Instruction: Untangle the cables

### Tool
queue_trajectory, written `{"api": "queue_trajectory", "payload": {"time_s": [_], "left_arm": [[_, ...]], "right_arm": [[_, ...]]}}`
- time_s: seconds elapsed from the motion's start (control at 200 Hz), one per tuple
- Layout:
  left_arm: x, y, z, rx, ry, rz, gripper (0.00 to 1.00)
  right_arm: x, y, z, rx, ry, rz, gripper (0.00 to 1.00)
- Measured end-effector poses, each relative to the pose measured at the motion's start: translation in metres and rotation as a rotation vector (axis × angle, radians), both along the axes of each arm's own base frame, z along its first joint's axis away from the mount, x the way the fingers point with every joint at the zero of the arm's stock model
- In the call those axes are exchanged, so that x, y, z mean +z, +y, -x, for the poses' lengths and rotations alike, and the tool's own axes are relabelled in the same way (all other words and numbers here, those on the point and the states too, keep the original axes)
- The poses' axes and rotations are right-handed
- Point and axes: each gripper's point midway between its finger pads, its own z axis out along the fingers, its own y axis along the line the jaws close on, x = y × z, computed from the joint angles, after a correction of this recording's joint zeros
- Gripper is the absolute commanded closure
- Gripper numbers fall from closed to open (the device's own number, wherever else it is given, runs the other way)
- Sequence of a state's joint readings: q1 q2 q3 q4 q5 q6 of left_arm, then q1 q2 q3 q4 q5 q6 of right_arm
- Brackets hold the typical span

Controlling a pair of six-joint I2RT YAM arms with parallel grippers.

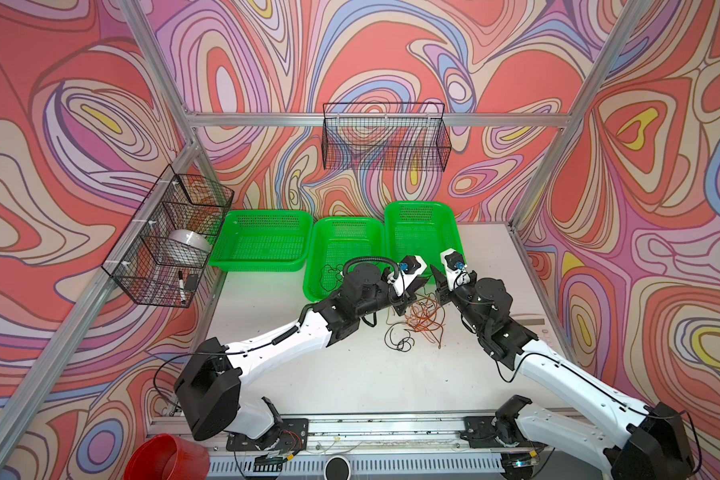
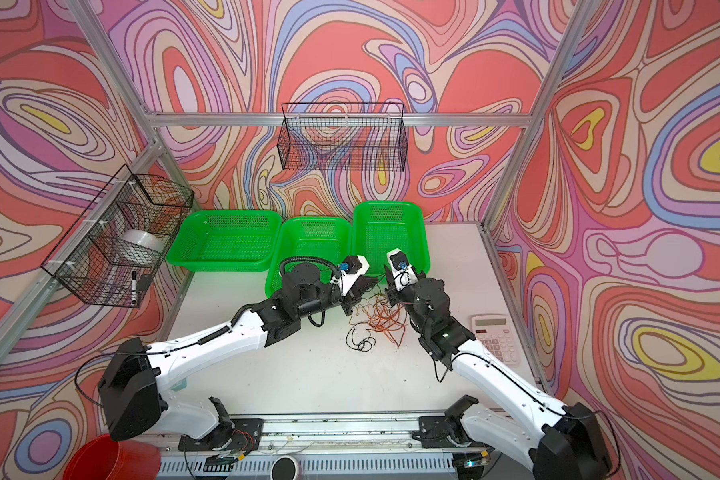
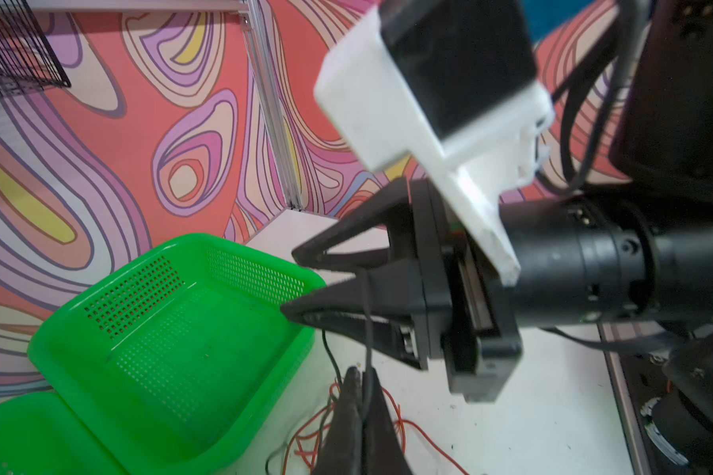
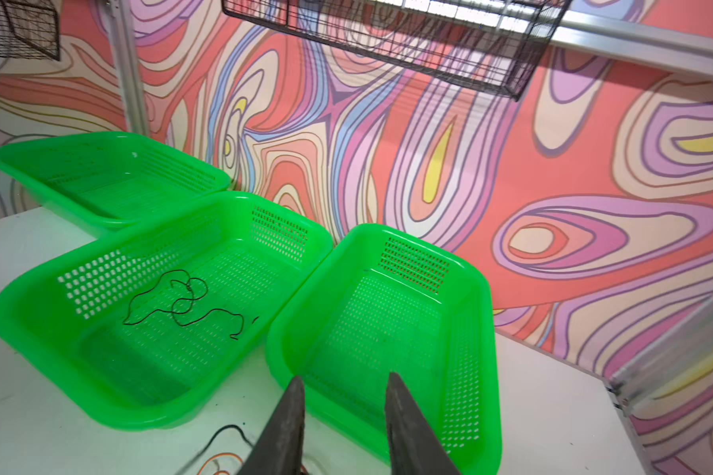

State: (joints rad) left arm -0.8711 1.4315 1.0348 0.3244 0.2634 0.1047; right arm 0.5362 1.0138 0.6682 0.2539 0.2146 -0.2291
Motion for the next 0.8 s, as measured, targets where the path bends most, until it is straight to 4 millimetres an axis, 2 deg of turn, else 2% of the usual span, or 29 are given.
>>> {"api": "queue_trajectory", "payload": {"time_s": [0.13, 0.305, 0.446, 0.531, 0.656, 0.801], "left_arm": [[-0.007, 0.011, 0.002, 0.031, 0.002, -0.03, 1.0], [-0.01, 0.022, 0.001, 0.072, -0.002, -0.046, 1.0], [-0.015, 0.032, -0.003, 0.101, 0.003, -0.057, 1.0], [-0.014, 0.034, -0.003, 0.105, 0.001, -0.055, 1.0], [-0.015, 0.038, -0.006, 0.122, 0.001, -0.057, 1.0], [-0.019, 0.049, -0.017, 0.179, -0.002, -0.076, 1.0]], "right_arm": [[0.006, -0.006, 0.004, -0.015, -0.025, 0.037, 0.69], [0.0, -0.012, 0.003, -0.035, -0.011, 0.118, 0.69], [0.007, -0.035, -0.007, -0.107, -0.01, 0.162, 0.69], [0.01, -0.04, -0.01, -0.119, -0.011, 0.176, 0.69], [0.011, -0.04, -0.012, -0.112, -0.002, 0.218, 0.67], [0.008, -0.038, -0.015, -0.09, 0.022, 0.273, 0.65]]}}
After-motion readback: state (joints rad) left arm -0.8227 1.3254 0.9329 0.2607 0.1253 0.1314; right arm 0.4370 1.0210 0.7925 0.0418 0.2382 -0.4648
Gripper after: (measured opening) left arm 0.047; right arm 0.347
